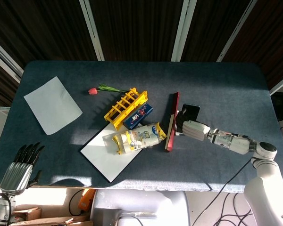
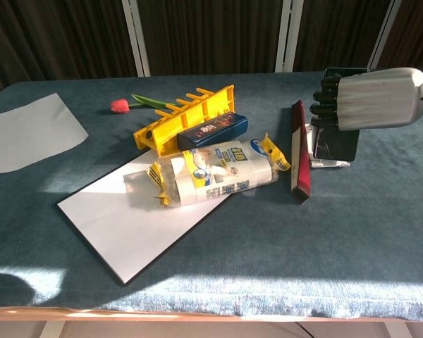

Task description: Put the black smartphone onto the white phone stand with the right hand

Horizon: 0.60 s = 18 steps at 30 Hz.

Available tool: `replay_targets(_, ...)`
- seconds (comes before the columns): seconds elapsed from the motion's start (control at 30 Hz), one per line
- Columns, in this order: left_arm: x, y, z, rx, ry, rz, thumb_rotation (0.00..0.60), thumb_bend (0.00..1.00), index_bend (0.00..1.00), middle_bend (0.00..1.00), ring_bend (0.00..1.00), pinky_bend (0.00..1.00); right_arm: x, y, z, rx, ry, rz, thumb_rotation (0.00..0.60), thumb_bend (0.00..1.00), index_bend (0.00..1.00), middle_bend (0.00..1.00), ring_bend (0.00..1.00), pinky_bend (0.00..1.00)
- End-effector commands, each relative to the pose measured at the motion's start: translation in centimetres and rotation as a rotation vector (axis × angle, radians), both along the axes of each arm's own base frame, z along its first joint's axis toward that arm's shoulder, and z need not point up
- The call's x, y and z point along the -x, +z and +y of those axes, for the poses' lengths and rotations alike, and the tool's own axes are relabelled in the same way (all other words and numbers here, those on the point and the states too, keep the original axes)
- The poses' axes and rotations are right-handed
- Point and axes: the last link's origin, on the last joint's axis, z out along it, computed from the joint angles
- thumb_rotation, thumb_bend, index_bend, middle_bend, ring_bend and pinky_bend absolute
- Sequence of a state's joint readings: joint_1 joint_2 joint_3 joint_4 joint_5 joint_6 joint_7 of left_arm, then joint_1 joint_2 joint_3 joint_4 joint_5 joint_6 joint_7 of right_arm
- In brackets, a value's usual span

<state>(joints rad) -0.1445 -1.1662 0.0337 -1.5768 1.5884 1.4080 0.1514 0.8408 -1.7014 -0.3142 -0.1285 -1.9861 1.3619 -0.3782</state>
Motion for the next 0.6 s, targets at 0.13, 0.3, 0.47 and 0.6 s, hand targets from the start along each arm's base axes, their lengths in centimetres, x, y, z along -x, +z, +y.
replay_targets(0.13, -0.01, -0.02, -0.01, 0.000, 0.000, 0.001, 0.600, 0.40, 0.00, 0.00, 0.00, 0.00, 0.02, -0.17, 0.07, -0.003, 0.001, 0.003, 0.600, 0.44, 0.77, 0.65, 0.56, 0.47)
replay_targets(0.3, -0.01, -0.03, -0.01, -0.001, 0.000, 0.001, 0.600, 0.40, 0.00, 0.00, 0.00, 0.00, -0.01, -0.09, -0.10, 0.013, 0.002, 0.002, 0.600, 0.44, 0.67, 0.58, 0.52, 0.44)
replay_targets(0.47, -0.01, -0.05, -0.01, 0.000, 0.001, 0.002, 0.600, 0.40, 0.00, 0.00, 0.00, 0.00, 0.15, -0.24, -0.19, 0.022, -0.007, 0.010, 0.600, 0.44, 0.47, 0.44, 0.42, 0.39)
replay_targets(0.6, -0.01, -0.07, 0.00, 0.000, 0.001, 0.002, 0.600, 0.40, 0.00, 0.00, 0.00, 0.00, 0.20, -0.42, -0.17, 0.022, -0.013, 0.011, 0.600, 0.44, 0.38, 0.40, 0.38, 0.37)
